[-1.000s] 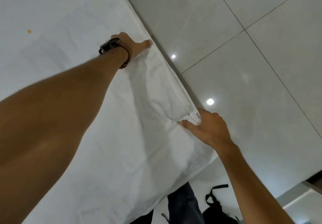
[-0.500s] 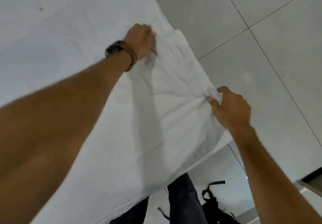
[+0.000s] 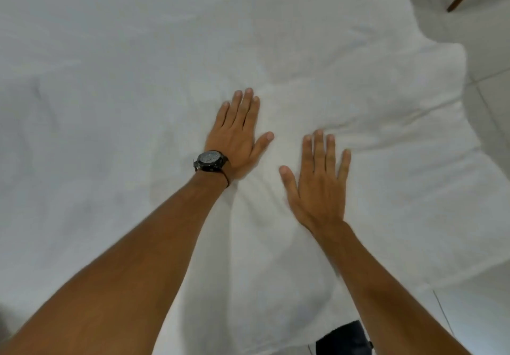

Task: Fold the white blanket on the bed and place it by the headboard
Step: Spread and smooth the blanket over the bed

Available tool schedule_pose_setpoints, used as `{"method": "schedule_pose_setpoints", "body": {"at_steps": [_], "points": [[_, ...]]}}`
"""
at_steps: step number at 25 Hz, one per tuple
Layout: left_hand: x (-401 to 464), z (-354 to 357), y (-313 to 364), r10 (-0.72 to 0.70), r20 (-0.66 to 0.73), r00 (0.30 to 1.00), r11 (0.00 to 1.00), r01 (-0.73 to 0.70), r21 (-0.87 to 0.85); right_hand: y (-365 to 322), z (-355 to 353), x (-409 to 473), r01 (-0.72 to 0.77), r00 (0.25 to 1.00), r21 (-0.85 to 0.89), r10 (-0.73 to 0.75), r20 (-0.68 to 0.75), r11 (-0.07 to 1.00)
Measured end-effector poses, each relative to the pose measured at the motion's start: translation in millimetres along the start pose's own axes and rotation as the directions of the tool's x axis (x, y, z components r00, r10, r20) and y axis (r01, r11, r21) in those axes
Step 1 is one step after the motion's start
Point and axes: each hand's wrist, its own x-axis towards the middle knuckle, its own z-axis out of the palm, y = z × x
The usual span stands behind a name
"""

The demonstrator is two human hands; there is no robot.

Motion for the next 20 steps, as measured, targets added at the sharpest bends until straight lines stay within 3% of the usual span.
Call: {"method": "schedule_pose_setpoints", "body": {"at_steps": [6,11,15,20], "points": [[-125,1,-160,-0.171,-0.099,0.980,0.985,0.168,-0.029,-175,38,-16,0.177,0.983,-0.054,-0.179,-0.029,0.983],[-230,5,-245,-0.313,-0.100,0.945,0.950,0.310,-0.036,-285,61,-47,0.329,0.944,-0.063,-0.331,-0.010,0.942],[-301,13,-278,-0.404,-0.111,0.908,0.915,0.402,-0.045,-335,71,-81,0.394,0.919,-0.051,-0.395,-0.007,0.918],[-332,22,-280,-0.466,-0.100,0.879,0.885,0.463,-0.050,-346,80,-102,0.414,0.909,-0.058,-0.416,-0.023,0.909]]}}
